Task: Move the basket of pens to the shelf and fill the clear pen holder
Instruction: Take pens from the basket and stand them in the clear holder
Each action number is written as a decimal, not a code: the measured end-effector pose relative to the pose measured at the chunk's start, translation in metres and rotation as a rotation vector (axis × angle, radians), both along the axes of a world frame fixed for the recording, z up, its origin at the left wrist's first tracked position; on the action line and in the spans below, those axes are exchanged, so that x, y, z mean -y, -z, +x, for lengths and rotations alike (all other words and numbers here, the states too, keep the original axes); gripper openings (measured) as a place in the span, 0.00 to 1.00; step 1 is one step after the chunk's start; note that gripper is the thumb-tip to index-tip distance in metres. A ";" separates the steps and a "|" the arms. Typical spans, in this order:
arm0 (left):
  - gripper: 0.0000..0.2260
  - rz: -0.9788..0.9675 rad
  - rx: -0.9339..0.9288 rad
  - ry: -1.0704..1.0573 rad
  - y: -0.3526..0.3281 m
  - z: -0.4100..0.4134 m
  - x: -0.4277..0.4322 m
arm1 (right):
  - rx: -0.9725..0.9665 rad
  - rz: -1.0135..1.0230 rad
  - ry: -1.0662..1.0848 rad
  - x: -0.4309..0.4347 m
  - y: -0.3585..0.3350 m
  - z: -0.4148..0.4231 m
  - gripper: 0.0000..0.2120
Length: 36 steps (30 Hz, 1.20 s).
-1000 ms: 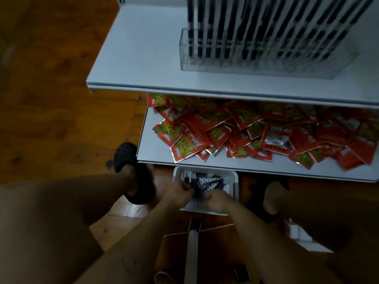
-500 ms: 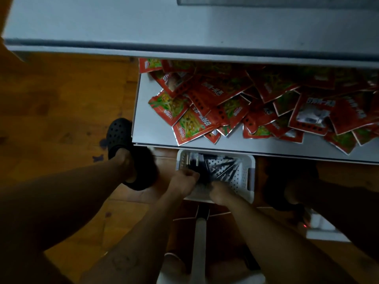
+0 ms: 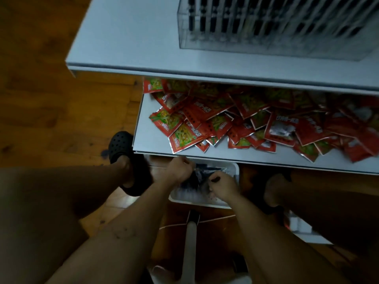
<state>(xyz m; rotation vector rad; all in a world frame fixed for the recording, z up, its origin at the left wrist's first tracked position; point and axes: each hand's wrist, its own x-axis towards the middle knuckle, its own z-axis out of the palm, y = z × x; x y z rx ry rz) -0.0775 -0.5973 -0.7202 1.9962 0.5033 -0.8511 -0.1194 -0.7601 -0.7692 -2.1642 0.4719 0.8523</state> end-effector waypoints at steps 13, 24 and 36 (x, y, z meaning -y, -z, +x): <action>0.06 -0.098 0.527 0.133 -0.161 0.021 0.018 | 0.444 0.270 0.304 0.030 -0.170 0.017 0.03; 0.08 0.049 0.823 0.324 -0.254 0.076 -0.005 | 1.012 0.155 0.163 0.057 -0.324 0.097 0.08; 0.07 0.063 0.907 -0.213 -0.251 0.147 -0.016 | 1.482 0.107 0.332 0.066 -0.385 0.158 0.13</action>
